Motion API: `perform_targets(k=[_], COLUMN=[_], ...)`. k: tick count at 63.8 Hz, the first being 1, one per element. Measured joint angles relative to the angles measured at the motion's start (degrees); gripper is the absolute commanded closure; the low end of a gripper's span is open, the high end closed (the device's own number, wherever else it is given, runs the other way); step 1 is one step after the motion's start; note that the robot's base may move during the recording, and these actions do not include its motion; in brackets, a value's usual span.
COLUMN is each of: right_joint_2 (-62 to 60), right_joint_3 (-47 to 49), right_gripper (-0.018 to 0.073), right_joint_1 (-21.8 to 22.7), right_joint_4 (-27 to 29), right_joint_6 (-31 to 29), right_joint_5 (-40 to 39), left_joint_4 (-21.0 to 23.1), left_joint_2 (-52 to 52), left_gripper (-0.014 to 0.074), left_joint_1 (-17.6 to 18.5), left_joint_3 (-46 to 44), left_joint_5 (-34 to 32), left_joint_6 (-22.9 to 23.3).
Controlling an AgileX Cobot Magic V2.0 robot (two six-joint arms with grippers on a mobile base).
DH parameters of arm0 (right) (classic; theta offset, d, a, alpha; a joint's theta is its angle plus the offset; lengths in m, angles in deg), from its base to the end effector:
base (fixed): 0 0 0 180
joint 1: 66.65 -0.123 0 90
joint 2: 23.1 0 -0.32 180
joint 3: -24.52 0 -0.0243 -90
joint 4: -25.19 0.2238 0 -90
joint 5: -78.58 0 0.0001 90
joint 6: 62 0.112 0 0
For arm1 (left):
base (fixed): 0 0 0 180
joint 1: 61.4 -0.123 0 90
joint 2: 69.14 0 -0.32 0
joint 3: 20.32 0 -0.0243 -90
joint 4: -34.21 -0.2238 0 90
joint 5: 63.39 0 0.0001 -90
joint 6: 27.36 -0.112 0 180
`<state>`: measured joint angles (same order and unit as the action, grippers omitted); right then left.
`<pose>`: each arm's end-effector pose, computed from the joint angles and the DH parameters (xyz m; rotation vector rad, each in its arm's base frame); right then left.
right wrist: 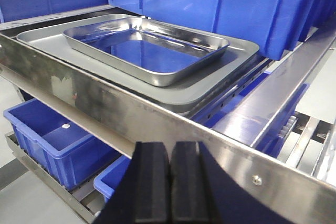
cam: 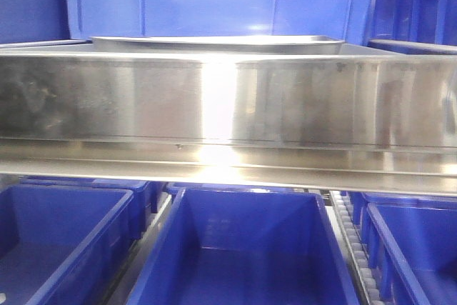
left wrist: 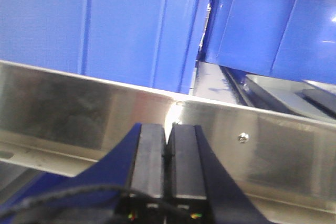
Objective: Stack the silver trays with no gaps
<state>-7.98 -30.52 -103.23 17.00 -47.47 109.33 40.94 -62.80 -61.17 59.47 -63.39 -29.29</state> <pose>0.0074 -0.0047 0.2845 -0.3955 1.7381 0.4941 0.0154 -0.0001 0.2051 -0.0600 1.5025 -0.0706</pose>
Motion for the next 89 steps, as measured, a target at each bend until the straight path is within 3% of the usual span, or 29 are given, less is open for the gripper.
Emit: perform_targets(k=[43,51,61,71,78,89], right_joint_2=[0.0,0.0,-0.9,-5.2,-8.2,-8.9], right_joint_3=[-0.1,-2.6,-8.0,-11.7,-13.9,-20.1], right_gripper=[0.0510,0.0510,0.0510,0.0510,0.0510,0.0510], right_joint_1=[1.1,8.3,22.9,33.5,36.5,37.3], right_joint_4=[-1.6,0.4,5.7,10.4,11.9,12.5], right_joint_6=[0.0,0.0,-0.3,-4.1,-8.9,-10.7], right_joint_5=[-0.3,-3.5,-8.6,-9.1,-10.1,-14.8], left_joint_4=[0.1,0.1,0.1,0.1,0.1,0.1], left_joint_2=[0.0,0.0,0.0,0.0,0.0,0.0], left_gripper=[0.0645,0.0645,0.0645,0.0645,0.0645,0.0645], left_joint_1=[0.0,0.0,0.0,0.0,0.0,0.0], left_joint_3=[0.0,0.0,0.0,0.0,0.0,0.0], left_joint_5=[0.0,0.0,0.0,0.0,0.0,0.0], left_joint_6=[0.0,0.0,0.0,0.0,0.0,0.0])
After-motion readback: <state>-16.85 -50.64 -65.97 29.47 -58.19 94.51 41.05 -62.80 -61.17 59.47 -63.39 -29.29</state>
